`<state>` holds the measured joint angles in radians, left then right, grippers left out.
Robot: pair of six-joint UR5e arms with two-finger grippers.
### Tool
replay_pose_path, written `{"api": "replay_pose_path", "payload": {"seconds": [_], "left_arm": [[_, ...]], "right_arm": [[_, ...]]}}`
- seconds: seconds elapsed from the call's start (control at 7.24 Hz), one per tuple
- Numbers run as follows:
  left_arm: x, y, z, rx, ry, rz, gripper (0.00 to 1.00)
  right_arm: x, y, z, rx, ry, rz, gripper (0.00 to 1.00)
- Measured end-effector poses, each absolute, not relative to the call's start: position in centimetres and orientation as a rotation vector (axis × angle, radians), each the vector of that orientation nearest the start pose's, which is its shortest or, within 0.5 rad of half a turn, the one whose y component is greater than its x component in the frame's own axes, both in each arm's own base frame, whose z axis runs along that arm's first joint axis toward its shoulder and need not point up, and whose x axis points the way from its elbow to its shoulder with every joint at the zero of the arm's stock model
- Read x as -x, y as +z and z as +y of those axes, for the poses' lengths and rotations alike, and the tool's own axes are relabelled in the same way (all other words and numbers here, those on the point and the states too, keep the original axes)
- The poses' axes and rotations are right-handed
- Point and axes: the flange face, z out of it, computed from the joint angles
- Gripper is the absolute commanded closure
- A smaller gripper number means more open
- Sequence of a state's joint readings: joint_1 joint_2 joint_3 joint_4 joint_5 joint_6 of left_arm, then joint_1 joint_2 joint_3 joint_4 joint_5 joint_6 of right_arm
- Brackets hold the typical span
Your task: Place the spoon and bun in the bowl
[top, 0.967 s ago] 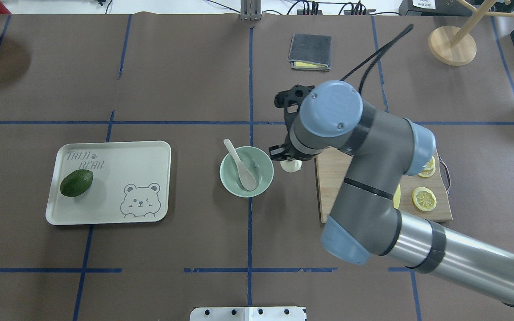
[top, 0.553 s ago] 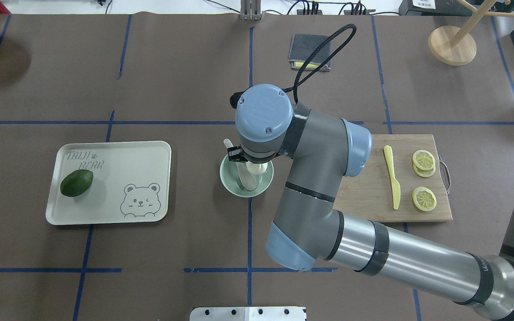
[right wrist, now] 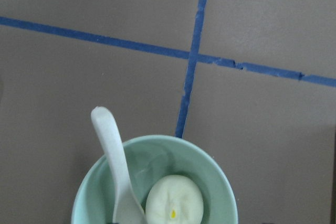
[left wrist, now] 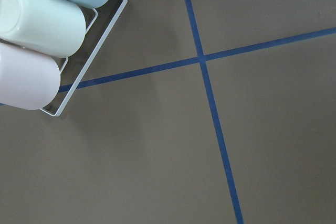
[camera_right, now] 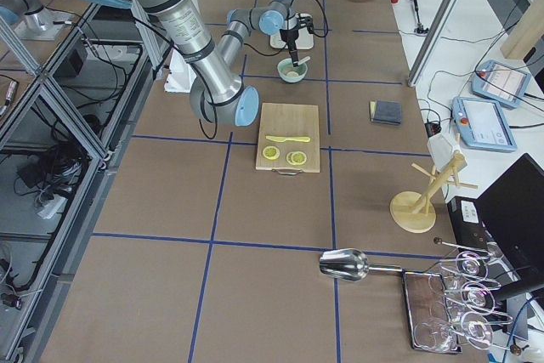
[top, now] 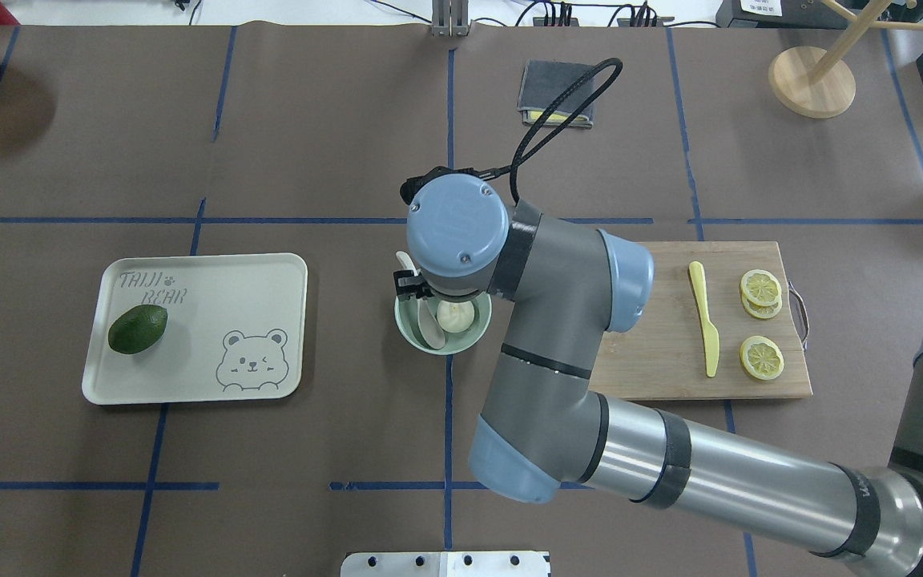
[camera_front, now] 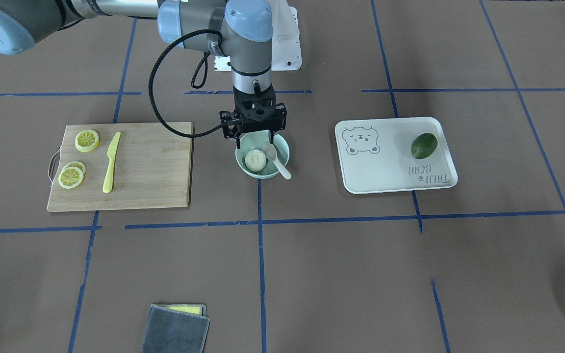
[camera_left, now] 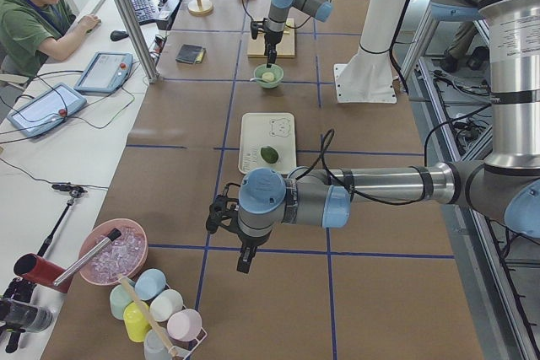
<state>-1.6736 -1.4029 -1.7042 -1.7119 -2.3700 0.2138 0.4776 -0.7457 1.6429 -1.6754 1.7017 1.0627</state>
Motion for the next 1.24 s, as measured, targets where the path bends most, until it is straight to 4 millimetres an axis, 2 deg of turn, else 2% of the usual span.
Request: {"api": "replay_pose_path", "payload": {"seconds": [0.14,0.28,0.41,0.55,0.83,0.97,1.24], "left_arm": [[10.5,65.5,-41.7,-0.224,0.149,0.773,0.00],[10.5,65.7,-41.5,-0.221,0.148,0.774,0.00],[10.5,65.8,-41.3,-0.218,0.146,0.774,0.00],[10.5,66.2,-41.0,-0.211,0.144,0.776,0.00],[10.4,67.1,-39.7,-0.188,0.134,0.780,0.00],[10.3,67.5,-39.1,-0.177,0.129,0.782,0.00],[10.1,67.1,-39.0,-0.179,0.133,0.781,0.00]], "right_arm": [[53.0,14.5,-45.5,-0.259,-0.096,-0.774,0.00],[47.9,15.9,-49.2,-0.259,-0.136,-0.788,0.00],[41.8,18.7,-52.7,-0.265,-0.196,-0.791,0.00],[35.7,22.3,-55.1,-0.279,-0.263,-0.782,0.00],[24.2,30.3,-58.1,-0.299,-0.375,-0.752,0.00],[17.9,34.6,-58.9,-0.302,-0.408,-0.737,0.00],[8.0,42.2,-58.4,-0.294,-0.418,-0.713,0.00]]}}
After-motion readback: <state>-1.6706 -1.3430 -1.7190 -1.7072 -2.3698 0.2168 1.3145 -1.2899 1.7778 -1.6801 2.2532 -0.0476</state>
